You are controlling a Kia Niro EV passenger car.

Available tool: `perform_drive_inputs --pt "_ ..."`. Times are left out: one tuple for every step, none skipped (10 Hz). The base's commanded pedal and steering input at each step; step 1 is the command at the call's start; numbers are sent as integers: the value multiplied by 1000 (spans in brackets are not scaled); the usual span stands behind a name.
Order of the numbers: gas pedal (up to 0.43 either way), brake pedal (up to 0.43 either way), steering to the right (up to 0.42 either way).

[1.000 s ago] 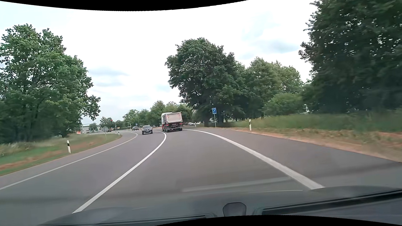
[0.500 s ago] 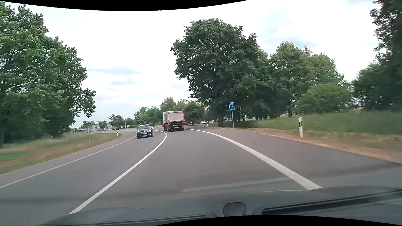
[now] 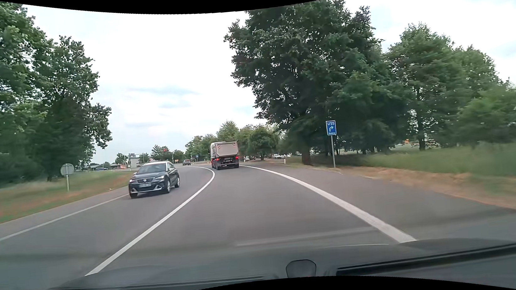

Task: Follow the waypoints while adhering to traffic rules and regulations

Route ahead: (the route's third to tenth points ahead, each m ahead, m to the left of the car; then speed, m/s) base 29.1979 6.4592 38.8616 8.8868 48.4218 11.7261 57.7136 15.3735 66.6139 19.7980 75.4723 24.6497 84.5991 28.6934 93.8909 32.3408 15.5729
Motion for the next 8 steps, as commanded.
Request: perform_drive_inputs --pt "0 0 -41" --pt "0 0 -41" --pt "0 0 -41" --pt "0 0 -40" --pt "0 0 -38" --pt "0 0 -38" --pt "0 0 -38" --pt "0 0 -38"
